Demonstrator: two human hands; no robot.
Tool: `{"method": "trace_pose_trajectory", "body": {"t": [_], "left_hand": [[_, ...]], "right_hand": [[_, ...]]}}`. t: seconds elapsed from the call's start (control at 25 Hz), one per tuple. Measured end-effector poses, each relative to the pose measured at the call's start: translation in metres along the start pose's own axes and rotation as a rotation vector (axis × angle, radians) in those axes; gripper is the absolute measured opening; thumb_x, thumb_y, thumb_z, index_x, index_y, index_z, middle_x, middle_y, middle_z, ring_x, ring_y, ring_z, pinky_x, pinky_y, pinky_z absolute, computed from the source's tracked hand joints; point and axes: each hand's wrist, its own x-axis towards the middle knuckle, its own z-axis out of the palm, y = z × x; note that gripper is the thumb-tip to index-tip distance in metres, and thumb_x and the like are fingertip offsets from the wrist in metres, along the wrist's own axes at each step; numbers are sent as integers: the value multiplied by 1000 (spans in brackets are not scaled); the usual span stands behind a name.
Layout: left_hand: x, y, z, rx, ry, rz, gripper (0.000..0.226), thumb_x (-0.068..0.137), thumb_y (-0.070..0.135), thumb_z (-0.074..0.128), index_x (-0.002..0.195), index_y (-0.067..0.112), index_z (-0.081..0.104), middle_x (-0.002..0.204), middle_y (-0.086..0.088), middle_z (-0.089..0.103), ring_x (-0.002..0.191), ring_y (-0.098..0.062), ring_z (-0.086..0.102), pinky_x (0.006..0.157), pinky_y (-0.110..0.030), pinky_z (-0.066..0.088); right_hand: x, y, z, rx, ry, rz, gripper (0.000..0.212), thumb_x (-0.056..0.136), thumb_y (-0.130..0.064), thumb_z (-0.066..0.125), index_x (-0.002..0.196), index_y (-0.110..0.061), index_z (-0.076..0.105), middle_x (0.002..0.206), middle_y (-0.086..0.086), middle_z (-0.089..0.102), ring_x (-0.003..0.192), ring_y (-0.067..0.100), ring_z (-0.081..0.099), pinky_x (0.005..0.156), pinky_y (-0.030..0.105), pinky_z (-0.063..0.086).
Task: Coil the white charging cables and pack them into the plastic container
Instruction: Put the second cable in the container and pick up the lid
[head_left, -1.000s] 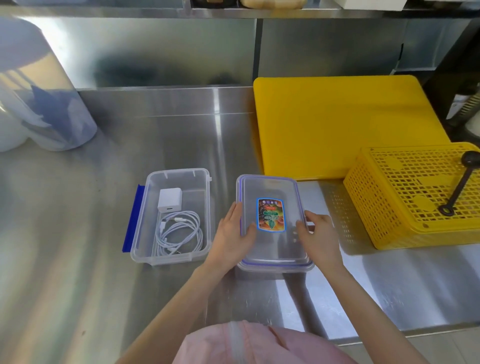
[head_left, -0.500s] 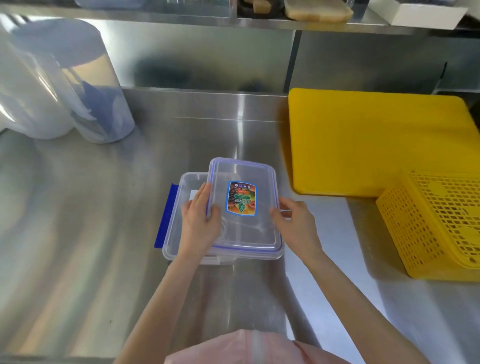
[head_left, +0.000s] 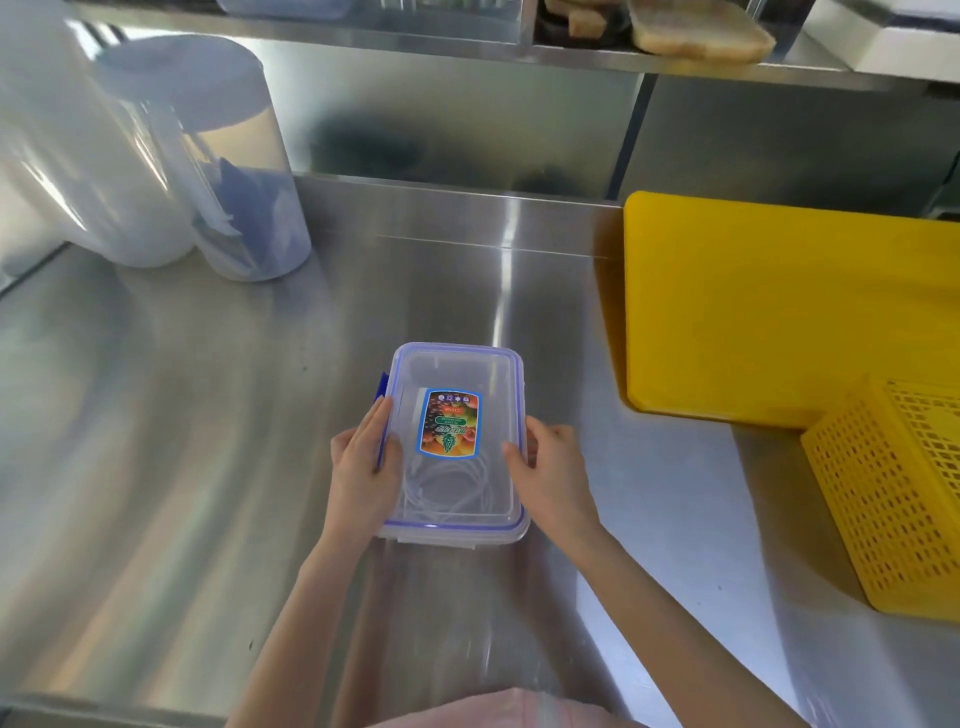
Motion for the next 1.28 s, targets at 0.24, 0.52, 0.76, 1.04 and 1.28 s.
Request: {"method": "trace_pose_trajectory", "body": {"t": [0.24,0.52,0.76,1.04,1.28], "left_hand": [[0,-4,4,19,-15,-18,44,91,0,35,133,11,43,93,4,57,102,-24,36,79,-11,26],[3,-6,7,42,-21,-44,45,92,0,33,135,10,39,104,-11,59,113,-32,39,88,-23,30],[1,-6,12,122,52,-23,45,90,2,37,134,12,42,129,-9,56,115,-30,37,99,-30,29],[2,-14,-5,26,-63,-432,63,78,51,54,129,17,44,130,-8,55,118,-31,51,98,-45,42],[-5,-3,-5,137,71,-267,33,87,42,49,82,11,60,60,-2,57,66,-29,55,54,-30,37]], "right_hand": [[3,8,7,-36,-8,6,24,89,-25,50,111,-14,52,116,10,50,79,5,47,74,13,39],[0,9,10,-53,-5,1,32,88,-30,51,116,-15,49,118,8,50,93,12,56,74,13,37],[-2,11,11,-12,8,10,37,87,-32,52,120,-15,47,122,8,51,102,17,58,76,16,40],[-4,11,9,49,-1,31,41,87,-32,53,123,-15,45,122,8,52,102,18,58,76,20,43],[-5,10,10,43,8,41,43,86,-33,53,124,-16,44,123,8,53,103,19,59,81,25,48]]}}
